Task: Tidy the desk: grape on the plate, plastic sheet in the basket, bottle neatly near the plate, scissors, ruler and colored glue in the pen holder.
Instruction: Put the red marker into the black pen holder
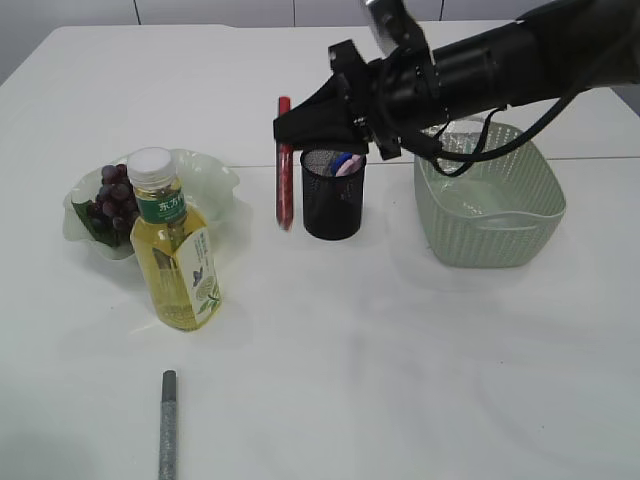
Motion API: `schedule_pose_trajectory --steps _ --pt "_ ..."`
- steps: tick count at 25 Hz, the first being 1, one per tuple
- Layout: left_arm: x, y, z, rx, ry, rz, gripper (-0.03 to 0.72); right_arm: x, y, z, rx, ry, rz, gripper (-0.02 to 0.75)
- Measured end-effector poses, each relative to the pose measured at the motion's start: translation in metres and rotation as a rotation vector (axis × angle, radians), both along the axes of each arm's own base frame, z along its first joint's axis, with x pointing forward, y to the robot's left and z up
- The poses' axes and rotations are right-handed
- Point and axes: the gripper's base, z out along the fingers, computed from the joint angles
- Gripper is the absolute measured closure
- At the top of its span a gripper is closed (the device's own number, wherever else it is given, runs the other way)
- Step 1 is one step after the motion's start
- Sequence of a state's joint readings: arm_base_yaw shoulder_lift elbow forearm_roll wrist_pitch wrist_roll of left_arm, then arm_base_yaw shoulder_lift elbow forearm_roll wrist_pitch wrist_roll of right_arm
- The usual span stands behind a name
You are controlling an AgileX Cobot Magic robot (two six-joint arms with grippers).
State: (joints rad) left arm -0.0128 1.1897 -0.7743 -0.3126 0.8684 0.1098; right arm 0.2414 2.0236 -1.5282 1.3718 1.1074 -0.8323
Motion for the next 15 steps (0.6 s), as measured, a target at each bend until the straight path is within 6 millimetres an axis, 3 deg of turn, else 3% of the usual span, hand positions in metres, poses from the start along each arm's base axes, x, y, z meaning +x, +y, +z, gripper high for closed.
schedule_pose_trajectory --steps 8,15 --pt "-0.002 0.0 -0.001 -0.002 0.026 -0.008 0.327 0.034 -0.051 0.028 0.055 -0.359 -0.13 0.663" --pt "-0.002 -0.002 0.0 -0.019 0.028 -0.003 0.327 0.06 -0.059 0.041 -0.006 -0.633 -0.19 0.665"
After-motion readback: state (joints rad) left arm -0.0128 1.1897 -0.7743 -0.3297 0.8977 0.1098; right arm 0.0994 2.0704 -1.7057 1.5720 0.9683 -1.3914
